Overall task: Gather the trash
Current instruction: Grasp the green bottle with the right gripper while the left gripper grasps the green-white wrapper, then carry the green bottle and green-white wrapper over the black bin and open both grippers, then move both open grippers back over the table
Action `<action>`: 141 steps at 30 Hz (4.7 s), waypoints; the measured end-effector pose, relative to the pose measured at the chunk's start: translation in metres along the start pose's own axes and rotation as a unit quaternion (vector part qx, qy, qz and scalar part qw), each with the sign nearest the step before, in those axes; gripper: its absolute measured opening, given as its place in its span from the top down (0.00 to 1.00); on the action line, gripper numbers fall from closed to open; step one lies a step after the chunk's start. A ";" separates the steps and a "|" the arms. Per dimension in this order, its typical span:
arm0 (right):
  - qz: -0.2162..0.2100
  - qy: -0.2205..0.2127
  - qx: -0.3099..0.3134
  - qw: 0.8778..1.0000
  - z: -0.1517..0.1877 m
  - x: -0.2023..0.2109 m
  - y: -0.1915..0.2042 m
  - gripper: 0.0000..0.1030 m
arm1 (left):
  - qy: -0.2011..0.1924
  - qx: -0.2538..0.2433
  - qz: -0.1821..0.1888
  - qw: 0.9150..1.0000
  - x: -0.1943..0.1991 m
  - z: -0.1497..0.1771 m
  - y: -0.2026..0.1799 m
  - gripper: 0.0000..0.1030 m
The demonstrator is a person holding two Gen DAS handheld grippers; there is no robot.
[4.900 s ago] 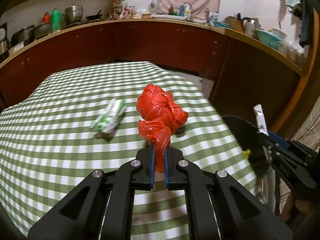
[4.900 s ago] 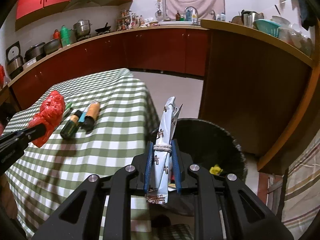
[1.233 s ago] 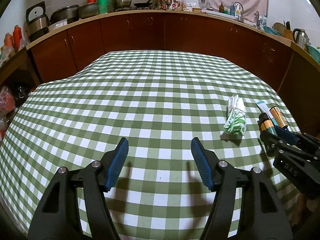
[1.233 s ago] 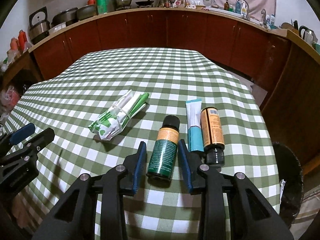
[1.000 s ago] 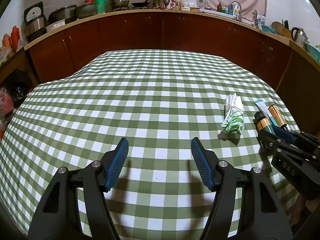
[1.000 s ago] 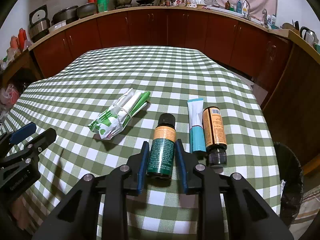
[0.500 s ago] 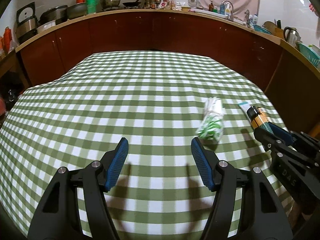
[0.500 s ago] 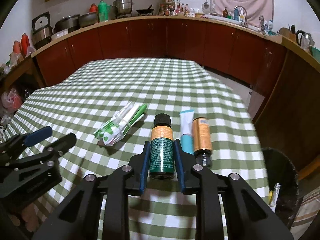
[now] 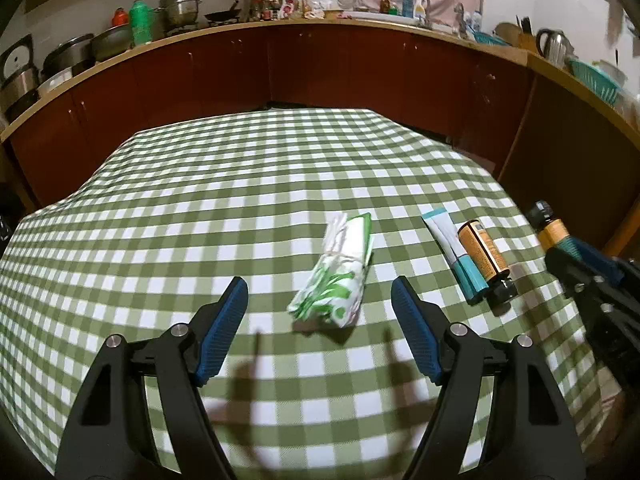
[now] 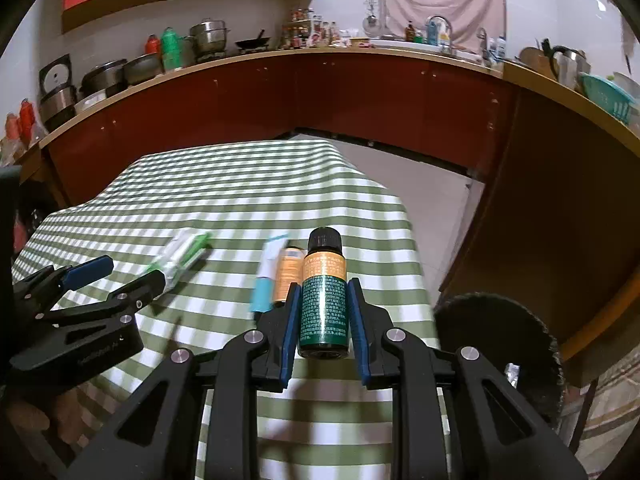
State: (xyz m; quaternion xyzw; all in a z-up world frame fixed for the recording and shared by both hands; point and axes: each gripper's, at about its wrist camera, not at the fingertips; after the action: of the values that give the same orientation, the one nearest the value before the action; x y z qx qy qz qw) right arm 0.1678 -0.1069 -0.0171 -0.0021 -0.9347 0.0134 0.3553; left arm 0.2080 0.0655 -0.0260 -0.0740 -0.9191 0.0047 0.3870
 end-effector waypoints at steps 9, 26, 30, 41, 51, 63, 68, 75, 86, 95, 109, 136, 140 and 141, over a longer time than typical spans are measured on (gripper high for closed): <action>0.009 0.013 -0.012 1.000 -0.003 -0.016 -0.021 0.76 | 0.035 -0.003 0.006 0.999 -0.030 -0.006 -0.006 0.41; 0.007 0.018 -0.023 1.000 0.006 -0.016 -0.031 0.76 | 0.029 -0.016 0.010 0.999 -0.025 -0.001 -0.014 0.67; 0.010 0.014 -0.030 0.999 0.009 -0.009 -0.037 0.76 | 0.019 -0.017 0.013 1.000 -0.011 0.001 -0.022 0.67; 0.032 0.002 -0.053 0.998 0.026 0.018 -0.074 0.76 | -0.004 -0.039 0.049 0.998 0.029 0.010 -0.074 0.67; 0.062 -0.008 -0.080 0.995 0.044 0.043 -0.115 0.76 | -0.010 -0.072 0.079 0.994 0.046 0.020 -0.132 0.67; 0.091 -0.012 -0.108 0.990 0.063 0.060 -0.159 0.76 | -0.003 -0.107 0.104 0.989 0.040 0.033 -0.190 0.67; 0.095 -0.011 -0.118 0.988 0.070 0.061 -0.172 0.76 | -0.002 -0.119 0.108 0.987 0.038 0.037 -0.207 0.67; 0.093 -0.008 -0.125 0.988 0.077 0.057 -0.181 0.76 | 0.005 -0.131 0.110 0.985 0.026 0.039 -0.225 0.67; 0.089 0.002 -0.125 0.988 0.079 0.040 -0.184 0.76 | 0.013 -0.133 0.101 0.986 0.005 0.036 -0.239 0.67; 0.089 0.003 -0.123 0.988 0.076 0.020 -0.186 0.76 | 0.024 -0.137 0.100 0.985 -0.014 0.032 -0.248 0.65; 0.089 0.007 -0.125 0.988 0.078 0.008 -0.190 0.70 | 0.035 -0.128 0.101 0.986 -0.021 0.030 -0.246 0.42; 0.047 -0.013 -0.093 0.994 0.035 0.017 -0.120 0.58 | -0.008 -0.051 0.035 0.998 0.024 0.008 -0.128 0.33; 0.020 -0.011 -0.077 0.997 0.023 0.008 -0.088 0.58 | -0.009 -0.025 0.009 1.000 0.024 0.007 -0.090 0.33; 0.015 -0.012 -0.073 0.997 0.021 0.006 -0.080 0.58 | -0.008 -0.020 0.003 1.000 0.024 0.007 -0.082 0.33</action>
State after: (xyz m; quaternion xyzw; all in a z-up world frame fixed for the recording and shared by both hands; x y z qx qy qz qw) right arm 0.1498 -0.1877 -0.0265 -0.0418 -0.9371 -0.0491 0.3430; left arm 0.1758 -0.0115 -0.0080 -0.0845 -0.9220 -0.0116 0.3778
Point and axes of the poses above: each gripper's, at about its wrist camera, not at the fingertips, and x roughly against the way its jaws point, y to its left, z to its underside, and after that the axes turned 6 degrees about z, right-handed
